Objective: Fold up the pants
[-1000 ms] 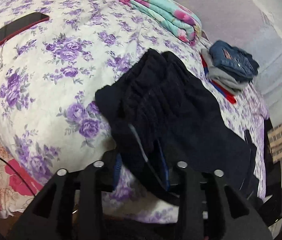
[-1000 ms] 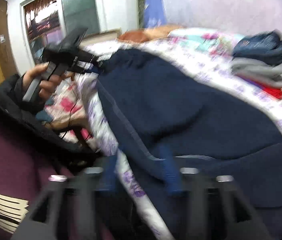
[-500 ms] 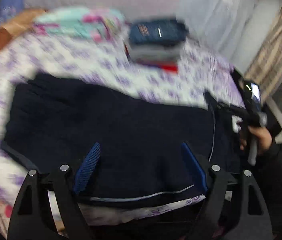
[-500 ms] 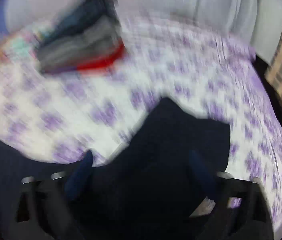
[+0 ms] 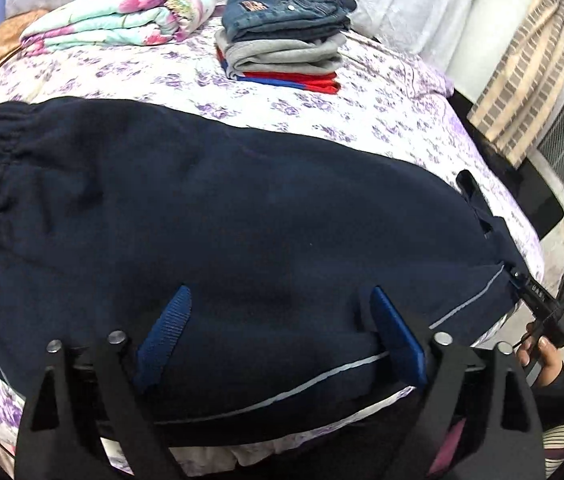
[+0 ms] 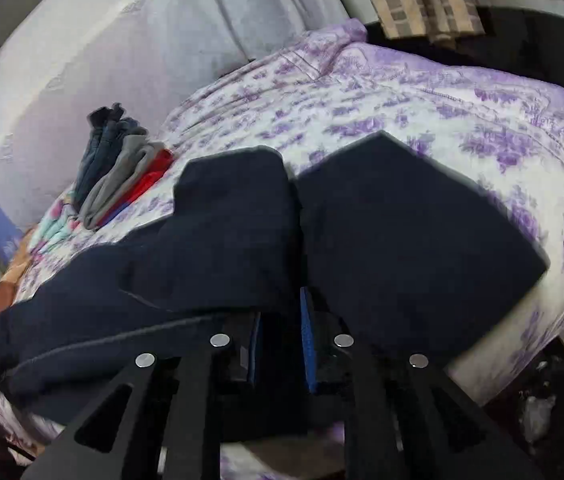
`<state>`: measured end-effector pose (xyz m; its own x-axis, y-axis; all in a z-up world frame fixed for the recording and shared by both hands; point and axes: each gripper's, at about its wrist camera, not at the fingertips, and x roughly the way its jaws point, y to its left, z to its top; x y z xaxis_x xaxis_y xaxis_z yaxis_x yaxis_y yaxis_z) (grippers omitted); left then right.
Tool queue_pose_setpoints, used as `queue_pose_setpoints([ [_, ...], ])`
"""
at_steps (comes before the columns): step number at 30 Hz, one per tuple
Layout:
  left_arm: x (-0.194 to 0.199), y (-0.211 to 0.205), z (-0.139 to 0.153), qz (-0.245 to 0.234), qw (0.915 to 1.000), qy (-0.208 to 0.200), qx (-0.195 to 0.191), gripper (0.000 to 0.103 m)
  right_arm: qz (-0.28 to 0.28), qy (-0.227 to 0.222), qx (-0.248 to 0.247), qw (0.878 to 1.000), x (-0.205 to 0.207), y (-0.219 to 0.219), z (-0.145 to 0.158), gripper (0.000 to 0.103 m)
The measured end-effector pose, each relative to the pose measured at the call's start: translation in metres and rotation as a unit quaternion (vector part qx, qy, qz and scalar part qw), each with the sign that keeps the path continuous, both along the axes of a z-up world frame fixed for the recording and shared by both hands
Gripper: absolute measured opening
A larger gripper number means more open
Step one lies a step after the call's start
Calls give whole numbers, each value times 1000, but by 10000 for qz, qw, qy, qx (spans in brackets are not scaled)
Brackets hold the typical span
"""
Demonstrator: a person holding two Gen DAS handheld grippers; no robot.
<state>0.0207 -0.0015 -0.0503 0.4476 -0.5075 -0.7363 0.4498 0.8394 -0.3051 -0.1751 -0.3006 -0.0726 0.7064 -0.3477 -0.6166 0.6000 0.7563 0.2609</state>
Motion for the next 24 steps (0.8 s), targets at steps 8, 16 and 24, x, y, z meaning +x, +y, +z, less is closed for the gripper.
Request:
queue_pose_setpoints([
  [8, 1, -2, -2, 68, 10000, -21, 26, 91, 712, 845, -3347, 9358, 31, 80, 59, 86],
  [16, -1, -4, -2, 74, 9999, -26, 84, 93, 1818, 2746, -3667, 8701, 134, 81, 5, 20],
  [24, -4, -3, -4, -51, 9998, -116, 166, 93, 181, 131, -739, 9970, 6, -27, 108, 8],
])
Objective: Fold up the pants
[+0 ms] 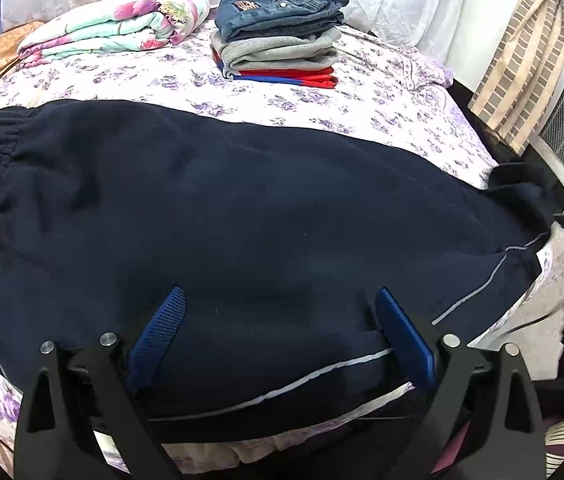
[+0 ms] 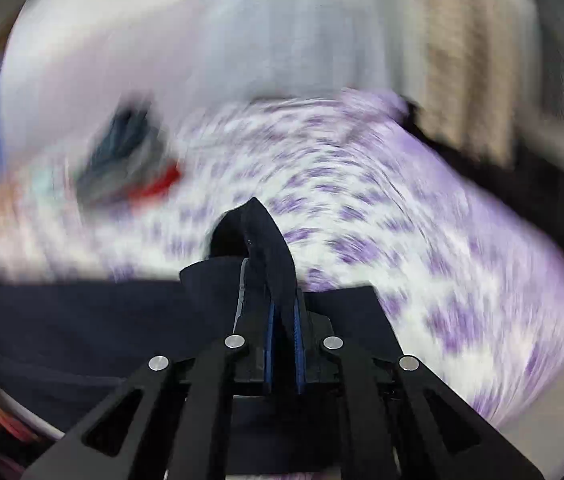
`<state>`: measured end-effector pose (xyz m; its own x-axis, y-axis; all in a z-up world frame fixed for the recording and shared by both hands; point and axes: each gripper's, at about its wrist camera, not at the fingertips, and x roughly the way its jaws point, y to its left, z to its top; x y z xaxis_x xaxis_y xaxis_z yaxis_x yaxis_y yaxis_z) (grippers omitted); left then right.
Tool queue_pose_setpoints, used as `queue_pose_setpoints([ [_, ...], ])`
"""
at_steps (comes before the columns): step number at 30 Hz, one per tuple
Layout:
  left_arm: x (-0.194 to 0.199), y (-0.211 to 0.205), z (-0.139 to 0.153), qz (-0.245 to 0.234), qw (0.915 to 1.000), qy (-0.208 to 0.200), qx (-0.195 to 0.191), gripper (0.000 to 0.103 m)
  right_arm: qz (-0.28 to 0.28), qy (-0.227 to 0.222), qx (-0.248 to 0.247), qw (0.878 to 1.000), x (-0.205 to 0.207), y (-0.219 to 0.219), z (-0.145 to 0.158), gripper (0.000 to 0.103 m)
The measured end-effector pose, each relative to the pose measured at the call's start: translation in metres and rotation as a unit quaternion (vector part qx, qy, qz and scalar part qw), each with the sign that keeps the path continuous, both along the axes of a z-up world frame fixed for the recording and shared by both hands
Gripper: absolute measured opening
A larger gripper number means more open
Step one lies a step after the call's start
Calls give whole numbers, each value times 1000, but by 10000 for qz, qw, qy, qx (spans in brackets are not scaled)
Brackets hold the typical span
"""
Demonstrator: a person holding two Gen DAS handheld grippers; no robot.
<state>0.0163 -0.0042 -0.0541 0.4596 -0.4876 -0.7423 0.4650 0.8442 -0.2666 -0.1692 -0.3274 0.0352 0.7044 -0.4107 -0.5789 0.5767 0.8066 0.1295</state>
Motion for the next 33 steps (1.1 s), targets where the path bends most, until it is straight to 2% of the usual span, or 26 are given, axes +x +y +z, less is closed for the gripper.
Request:
queue_pose_setpoints([
  [1, 0, 0, 0, -9, 10000, 5, 0, 93, -221, -350, 532, 9977, -23, -17, -2, 8],
  [2, 0, 0, 1, -28, 10000, 17, -4, 93, -379, -489, 946, 9936, -37, -31, -11, 8],
  [3, 0, 0, 1, -40, 10000, 27, -12, 93, -563, -516, 1481, 9860, -51, -47, -31, 8],
  [5, 0, 3, 3, -74, 9999, 57, -77, 93, -730, -339, 2049, 9755, -55, -63, -64, 8],
  [7, -1, 7, 7, -82, 9998, 96, -154, 93, -756, -346, 2208, 9718, -56, -66, -82, 8],
  [9, -5, 15, 13, -63, 9995, 136, -285, 93, -660, -605, 2292, 9693, -58, -64, -84, 9],
  [11, -11, 23, 18, -106, 9990, 147, -404, 93, -583, -827, 2420, 9650, -60, -67, -82, 14],
  [12, -15, 25, 20, -151, 9989, 137, -433, 93, -660, -839, 2445, 9637, -66, -67, -81, 20],
  [13, -18, 26, 21, -189, 9988, 116, -443, 93, -789, -852, 2347, 9651, -72, -67, -77, 32],
  [14, -22, 26, 22, -236, 9987, 80, -453, 93, -895, -876, 2186, 9677, -76, -69, -71, 36],
  [17, -23, 20, 25, -278, 9985, -16, -473, 93, -1474, -911, 949, 9803, -90, -59, -43, 39],
  [18, -22, 17, 25, -259, 9986, -33, -454, 93, -1415, -842, 672, 9841, -88, -55, -35, 41],
  [21, -14, 12, 23, -204, 9993, -66, -308, 93, -651, -422, 714, 9944, -60, -53, -31, 67],
  [23, -7, 13, 20, -37, 9998, 7, -186, 93, -473, -1, 341, 9983, -40, -47, -34, 67],
  [24, -3, 18, 18, 60, 9998, 67, -187, 93, -473, 267, 164, 9984, -32, -45, -38, 65],
  [25, -1, 22, 17, 150, 9997, 100, -182, 93, -457, 495, 189, 9975, -26, -47, -45, 31],
  [26, 1, 30, 16, 293, 9993, 139, -186, 93, -351, 602, 426, 9967, -20, -52, -50, 3],
  [27, 1, 36, 17, 365, 9990, 148, -213, 93, -290, 639, 696, 9951, -20, -56, -54, 0],
  [28, -1, 48, 21, 461, 9985, 110, -275, 93, -388, 649, 609, 9953, -22, -55, -51, 0],
  [30, -7, 74, 32, 794, 9965, -181, -204, 93, -904, 768, 243, 9926, -36, -61, -41, 0],
  [32, -6, 98, 35, 1157, 9928, -308, -93, 93, -1480, 843, 310, 9849, -53, -81, -41, 1],
  [33, 0, 115, 32, 1441, 9894, -200, 14, 93, -1767, 954, 413, 9788, -64, -92, -44, 3],
])
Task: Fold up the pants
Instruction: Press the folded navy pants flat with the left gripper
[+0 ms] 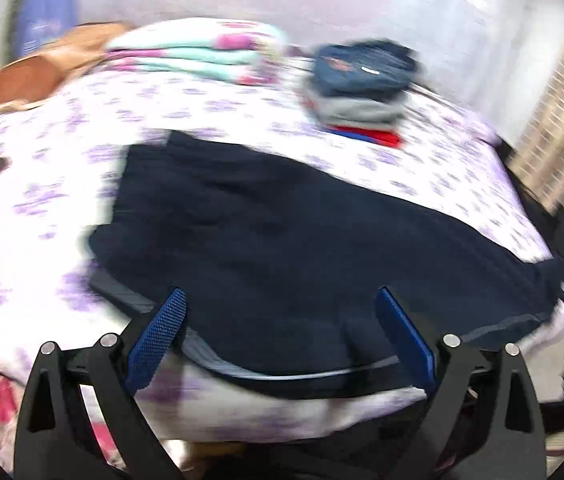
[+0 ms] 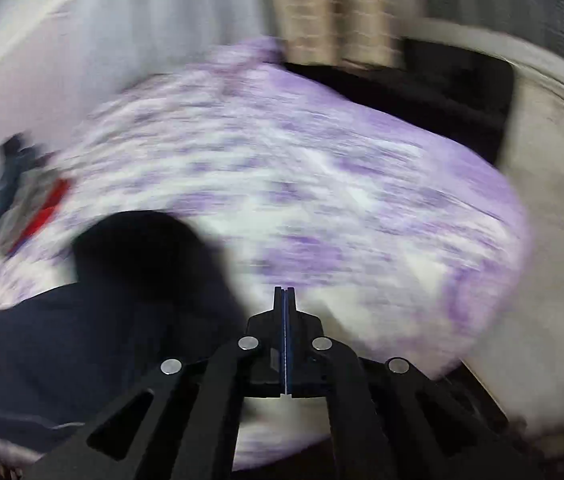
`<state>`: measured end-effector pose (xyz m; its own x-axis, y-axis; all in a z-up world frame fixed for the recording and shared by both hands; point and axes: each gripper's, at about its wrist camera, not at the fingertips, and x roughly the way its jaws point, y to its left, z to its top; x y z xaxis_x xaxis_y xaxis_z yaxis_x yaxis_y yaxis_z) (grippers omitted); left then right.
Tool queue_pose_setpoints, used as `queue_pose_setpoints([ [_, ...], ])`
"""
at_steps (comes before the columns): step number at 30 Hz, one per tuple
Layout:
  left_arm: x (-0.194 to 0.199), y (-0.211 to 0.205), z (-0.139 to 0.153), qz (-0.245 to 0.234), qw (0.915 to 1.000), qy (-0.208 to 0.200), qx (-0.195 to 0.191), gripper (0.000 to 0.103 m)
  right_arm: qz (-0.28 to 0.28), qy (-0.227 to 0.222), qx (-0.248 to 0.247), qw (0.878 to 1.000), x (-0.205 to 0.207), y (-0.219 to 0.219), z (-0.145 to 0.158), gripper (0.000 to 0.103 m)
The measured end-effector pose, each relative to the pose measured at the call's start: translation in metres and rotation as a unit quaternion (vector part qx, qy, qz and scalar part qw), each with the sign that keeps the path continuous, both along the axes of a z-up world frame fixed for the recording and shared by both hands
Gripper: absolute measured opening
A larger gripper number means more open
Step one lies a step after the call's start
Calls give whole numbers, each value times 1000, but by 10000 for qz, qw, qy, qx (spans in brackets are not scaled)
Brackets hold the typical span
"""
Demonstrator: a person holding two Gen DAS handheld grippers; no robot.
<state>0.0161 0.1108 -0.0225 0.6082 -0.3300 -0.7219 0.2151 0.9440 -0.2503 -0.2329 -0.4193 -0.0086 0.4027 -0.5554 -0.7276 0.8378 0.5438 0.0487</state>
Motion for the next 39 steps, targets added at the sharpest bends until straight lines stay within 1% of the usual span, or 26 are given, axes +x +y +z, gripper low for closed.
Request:
queue_pose_setpoints([
  [2, 11, 22, -13, 385, 9984, 417, -19, 93, -154, -190, 145, 9996, -13, -6, -1, 4],
  [4, 13, 37, -16, 628, 9957, 562, -388, 93, 291, -857, 129, 9958, -18, 11, 13, 10],
  [5, 10, 36, -11, 575, 9959, 449, -540, 93, 650, -1109, 10, 9917, -12, 25, 22, 24],
  [6, 4, 26, -2, 414, 9973, 257, -557, 93, 1087, -1323, -180, 9851, -2, 45, 32, 62],
  [7, 0, 16, 5, 268, 9983, 103, -510, 93, 1443, -1423, -348, 9786, 7, 62, 38, 71],
  [8, -6, -2, 13, -73, 9988, -109, -472, 93, 1745, -1374, -427, 9741, 21, 73, 39, 71],
  [10, -16, -39, 17, -651, 9971, -320, -217, 94, 2237, -878, -152, 9706, 57, 87, 25, 69],
  [12, -16, -69, 4, -706, 9954, -386, 517, 94, 2043, -185, 43, 9787, 77, 78, -3, 66],
  [14, 1, -70, -23, -488, 9944, 3, 934, 94, 1476, 463, 191, 9878, 74, 51, -36, 53],
  [15, 7, -63, -32, -442, 9951, 169, 868, 90, 1528, 189, 225, 9878, 65, 43, -39, 48],
  [16, 7, -54, -34, -462, 9962, 57, 730, 85, 1541, -13, 253, 9877, 56, 39, -38, 45],
  [18, 7, -47, -29, -485, 9957, 93, 780, 78, 1346, 134, 109, 9907, 46, 39, -33, 41],
  [21, 7, -43, -23, -491, 9962, 162, 703, 76, 1015, 338, -364, 9936, 44, 48, -12, 51],
  [23, -1, -49, -11, -658, 9955, -37, 681, 83, 1508, -190, -460, 9873, 58, 60, 20, 54],
  [24, -5, -57, -4, -809, 9947, -146, 620, 88, 1802, -425, -320, 9822, 70, 59, 29, 65],
  [25, -9, -67, 3, -1006, 9931, -276, 538, 90, 2204, -616, -69, 9734, 89, 63, 39, 76],
  [26, -13, -82, 9, -1257, 9901, -411, 465, 91, 2819, -744, 356, 9559, 119, 73, 46, 80],
  [28, -13, -106, 13, -1553, 9850, -586, 472, 94, 3640, -855, 944, 9227, 165, 90, 48, 82],
  [29, -10, -120, 12, -1628, 9835, -611, 505, 94, 4094, -819, 1367, 8983, 205, 104, 43, 84],
  [30, -4, -132, 8, -1703, 9826, -539, 503, 94, 4328, -749, 1703, 8821, 233, 111, 38, 86],
  [32, 11, -145, -10, -1756, 9828, -170, 554, 94, 4720, -524, 2471, 8446, 285, 129, 19, 88],
  [33, 19, -148, -23, -1712, 9828, 136, 673, 94, 4880, -243, 3009, 8190, 322, 141, 0, 88],
  [35, 29, -146, -46, -1626, 9807, 657, 868, 94, 4935, 261, 3503, 7956, 363, 158, -26, 88],
  [37, 24, -140, -49, -1663, 9794, 741, 874, 94, 4957, 592, 3888, 7743, 387, 168, -45, 89],
  [38, 21, -137, -49, -1681, 9784, 793, 905, 94, 5081, 768, 4132, 7519, 400, 177, -56, 90],
  [39, 19, -133, -49, -1702, 9776, 881, 868, 94, 5186, 854, 4193, 7402, 404, 184, -58, 90],
])
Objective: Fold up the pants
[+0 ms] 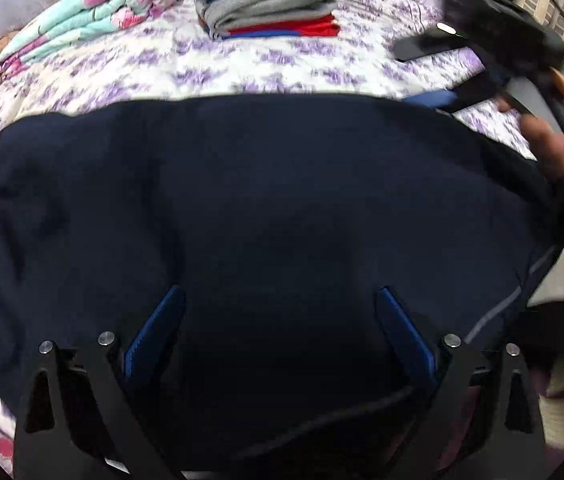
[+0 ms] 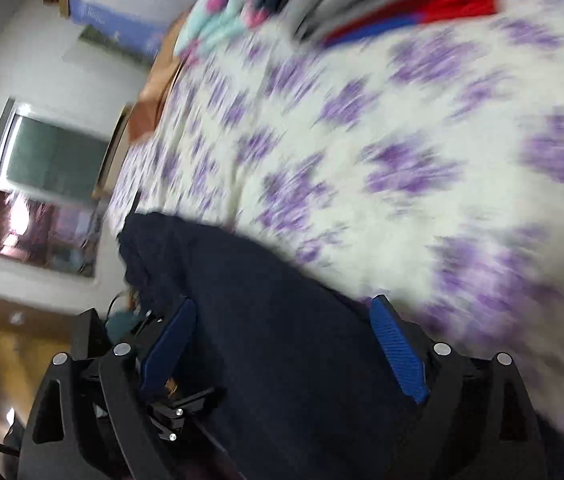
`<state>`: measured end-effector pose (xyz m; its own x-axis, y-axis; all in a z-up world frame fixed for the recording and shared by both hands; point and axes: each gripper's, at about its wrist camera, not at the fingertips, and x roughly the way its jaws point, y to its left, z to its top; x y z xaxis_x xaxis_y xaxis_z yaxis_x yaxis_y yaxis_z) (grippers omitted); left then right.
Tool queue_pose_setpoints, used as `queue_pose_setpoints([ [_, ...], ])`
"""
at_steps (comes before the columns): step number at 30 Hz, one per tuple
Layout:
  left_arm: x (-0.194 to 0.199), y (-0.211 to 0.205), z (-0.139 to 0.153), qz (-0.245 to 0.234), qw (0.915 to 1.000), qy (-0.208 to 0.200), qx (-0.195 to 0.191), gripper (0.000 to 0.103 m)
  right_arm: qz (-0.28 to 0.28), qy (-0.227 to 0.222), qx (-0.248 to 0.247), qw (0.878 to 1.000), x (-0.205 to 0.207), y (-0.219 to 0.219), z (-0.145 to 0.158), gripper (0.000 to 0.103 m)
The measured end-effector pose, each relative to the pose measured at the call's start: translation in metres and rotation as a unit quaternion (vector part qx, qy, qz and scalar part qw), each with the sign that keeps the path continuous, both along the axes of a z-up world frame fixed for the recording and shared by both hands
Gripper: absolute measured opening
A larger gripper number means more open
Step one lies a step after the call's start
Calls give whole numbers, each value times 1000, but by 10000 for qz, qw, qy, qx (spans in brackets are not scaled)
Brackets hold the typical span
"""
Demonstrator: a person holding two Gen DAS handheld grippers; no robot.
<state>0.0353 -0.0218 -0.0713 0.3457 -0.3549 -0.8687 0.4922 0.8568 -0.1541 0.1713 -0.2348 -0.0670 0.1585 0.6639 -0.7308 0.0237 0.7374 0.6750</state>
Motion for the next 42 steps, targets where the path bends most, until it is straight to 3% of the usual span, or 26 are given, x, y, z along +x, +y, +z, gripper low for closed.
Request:
queue_pose_setpoints([
  [6, 5, 10, 6, -191, 9992, 318, -154, 94, 1022, 614, 1000, 9878, 14, 35, -8, 100],
  [10, 10, 2, 15, -235, 9996, 27, -161, 94, 1499, 821, 1325, 9763, 16, 54, -12, 100],
  [14, 24, -8, 24, -301, 9975, -315, -550, 95, 1431, 930, 1556, 9730, 36, 64, -27, 100],
  [16, 35, -15, 5, -239, 9989, -12, -403, 96, 1188, 884, 1794, 9726, 45, 62, -33, 100],
  [18, 30, -19, -2, -291, 9992, -109, -261, 97, 885, 608, 2257, 9683, 52, 56, -27, 100],
  [21, 18, -18, -6, -399, 9988, -191, -205, 98, 1089, 287, 2780, 9539, 43, 51, -4, 99],
  [26, 11, -15, -2, -463, 9981, -138, -373, 98, 1628, 492, 2532, 9523, 5, 49, 8, 100],
  [34, 9, -15, 1, -479, 9980, -181, -380, 98, 1943, 869, 2224, 9514, -25, 54, -7, 100],
  [42, 13, -15, -1, -434, 9981, -191, -395, 98, 1374, 661, 1951, 9689, 27, 83, -26, 100],
])
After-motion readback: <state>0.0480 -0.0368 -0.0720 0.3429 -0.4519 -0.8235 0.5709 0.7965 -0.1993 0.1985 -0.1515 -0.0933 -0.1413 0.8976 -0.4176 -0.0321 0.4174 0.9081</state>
